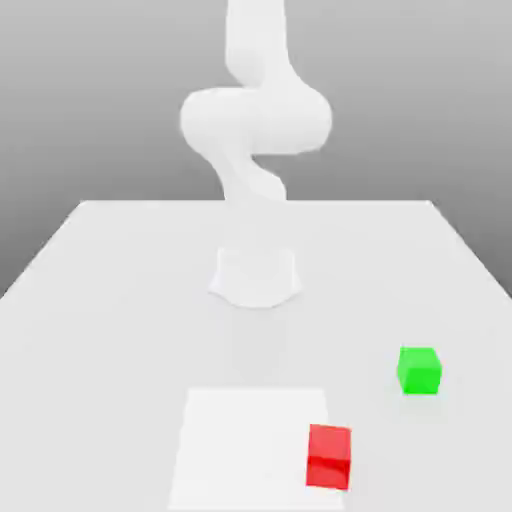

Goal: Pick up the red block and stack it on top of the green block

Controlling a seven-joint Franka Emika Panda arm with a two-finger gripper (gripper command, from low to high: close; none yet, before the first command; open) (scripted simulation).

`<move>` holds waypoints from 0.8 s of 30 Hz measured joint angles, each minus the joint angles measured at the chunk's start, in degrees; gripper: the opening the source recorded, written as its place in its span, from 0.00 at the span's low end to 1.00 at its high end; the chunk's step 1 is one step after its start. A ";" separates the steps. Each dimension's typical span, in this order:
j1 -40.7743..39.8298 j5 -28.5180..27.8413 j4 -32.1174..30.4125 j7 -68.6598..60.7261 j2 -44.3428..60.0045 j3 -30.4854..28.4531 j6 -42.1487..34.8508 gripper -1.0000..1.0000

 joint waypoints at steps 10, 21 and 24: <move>11.37 4.46 -4.47 -25.97 18.11 -7.41 7.32 0.50; 18.27 8.58 -9.31 -53.53 37.64 -9.50 15.24 0.50; 19.13 7.97 -10.68 -59.81 42.69 -9.17 17.55 0.50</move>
